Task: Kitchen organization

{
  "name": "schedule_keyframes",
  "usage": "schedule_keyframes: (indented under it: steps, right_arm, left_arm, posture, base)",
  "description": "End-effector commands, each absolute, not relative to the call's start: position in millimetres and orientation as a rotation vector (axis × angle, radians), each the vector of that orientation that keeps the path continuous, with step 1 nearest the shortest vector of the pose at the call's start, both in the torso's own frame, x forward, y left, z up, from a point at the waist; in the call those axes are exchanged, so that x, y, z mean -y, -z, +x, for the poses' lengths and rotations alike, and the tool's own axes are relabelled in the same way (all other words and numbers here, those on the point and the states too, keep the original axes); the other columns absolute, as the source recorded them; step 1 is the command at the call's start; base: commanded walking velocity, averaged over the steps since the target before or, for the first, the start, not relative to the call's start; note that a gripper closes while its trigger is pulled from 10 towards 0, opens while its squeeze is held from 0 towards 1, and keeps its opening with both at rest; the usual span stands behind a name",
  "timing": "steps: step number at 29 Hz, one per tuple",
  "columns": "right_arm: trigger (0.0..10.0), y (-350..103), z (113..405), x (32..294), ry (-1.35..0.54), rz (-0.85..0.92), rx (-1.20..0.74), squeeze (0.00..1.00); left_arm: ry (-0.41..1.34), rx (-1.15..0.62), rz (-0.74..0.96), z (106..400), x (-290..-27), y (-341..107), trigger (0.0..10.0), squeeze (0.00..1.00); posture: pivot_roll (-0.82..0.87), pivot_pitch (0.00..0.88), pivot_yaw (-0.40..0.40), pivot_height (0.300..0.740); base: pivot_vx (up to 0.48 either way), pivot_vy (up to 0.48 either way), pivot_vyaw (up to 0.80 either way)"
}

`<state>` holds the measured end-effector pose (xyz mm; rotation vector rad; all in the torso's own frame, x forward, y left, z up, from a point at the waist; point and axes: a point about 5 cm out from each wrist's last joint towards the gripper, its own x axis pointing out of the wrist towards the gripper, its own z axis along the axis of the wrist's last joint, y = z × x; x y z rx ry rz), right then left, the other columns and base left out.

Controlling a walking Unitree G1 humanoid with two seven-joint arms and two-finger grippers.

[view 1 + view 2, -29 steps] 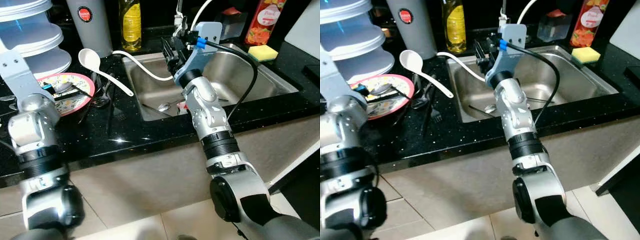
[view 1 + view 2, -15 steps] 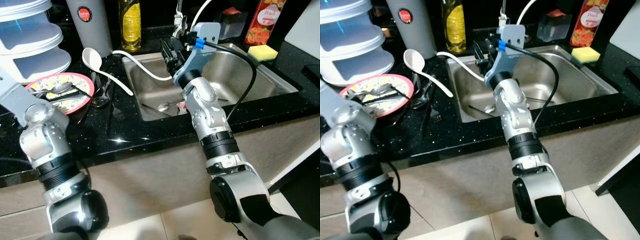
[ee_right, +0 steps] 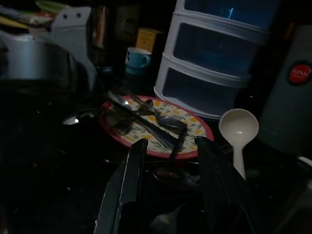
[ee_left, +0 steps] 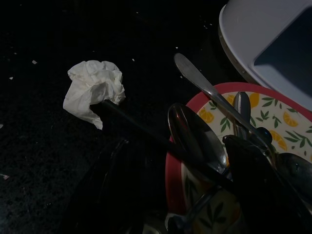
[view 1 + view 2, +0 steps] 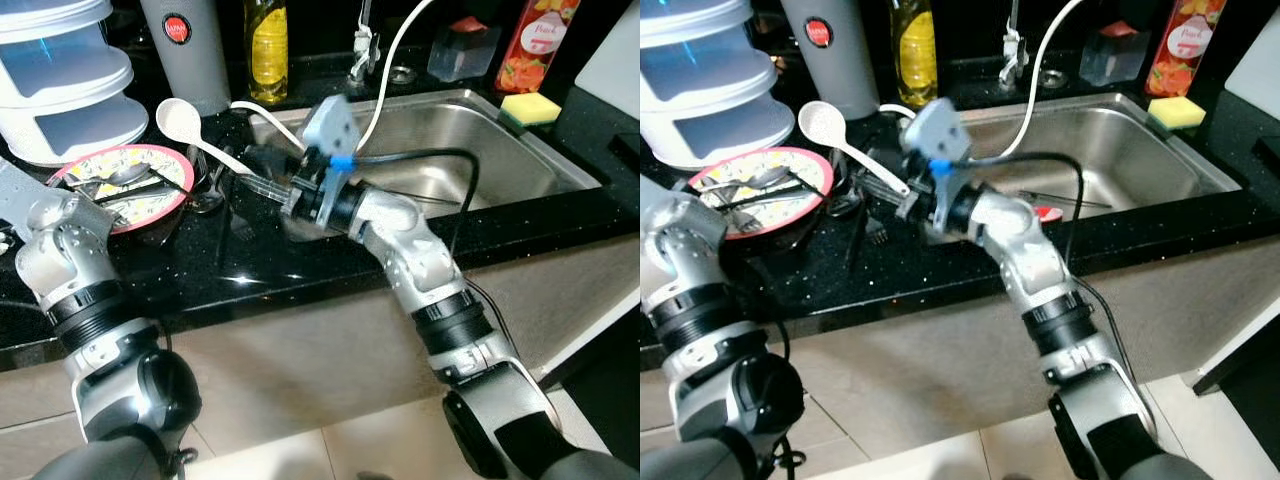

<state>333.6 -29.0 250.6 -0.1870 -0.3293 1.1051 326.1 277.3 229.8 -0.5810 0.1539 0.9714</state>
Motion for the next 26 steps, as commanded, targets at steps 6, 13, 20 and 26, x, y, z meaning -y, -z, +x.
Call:
schedule_keyframes:
  steps: [6,13,20,26]
  right_arm:
    - [10.0,-251.6,334.1,28.3,-1.098,-0.223,0.326,0.0]
    - [10.0,-255.3,332.3,28.9,-1.081,-0.197,0.335,0.0]
    - [10.0,-257.1,333.6,33.9,-1.021,-0.163,0.344,0.0]
    - [10.0,-254.1,330.4,37.3,-1.012,-0.139,0.331,0.0]
  left_arm:
    - [-0.988,-0.178,-0.622,327.5,-281.0,-223.1,10.0,0.0]
    - [-1.036,-0.16,-0.632,328.7,-303.8,-221.2,10.0,0.0]
    - [-0.993,-0.161,-0.659,334.1,-327.7,-216.3,10.0,0.0]
    - [-0.936,-0.207,-0.686,342.3,-325.6,-209.4,0.0,0.0]
  posture:
    - [-0.03,0.0,0.021,0.74]
    - [-0.03,0.0,0.024,0.74]
    - [-0.04,0.0,0.025,0.74]
    - [-0.04,0.0,0.028,0.74]
  base:
    - [0.0,0.0,0.0]
    - [0.0,0.0,0.0]
    - [0.0,0.0,0.0]
    - [0.0,0.0,0.0]
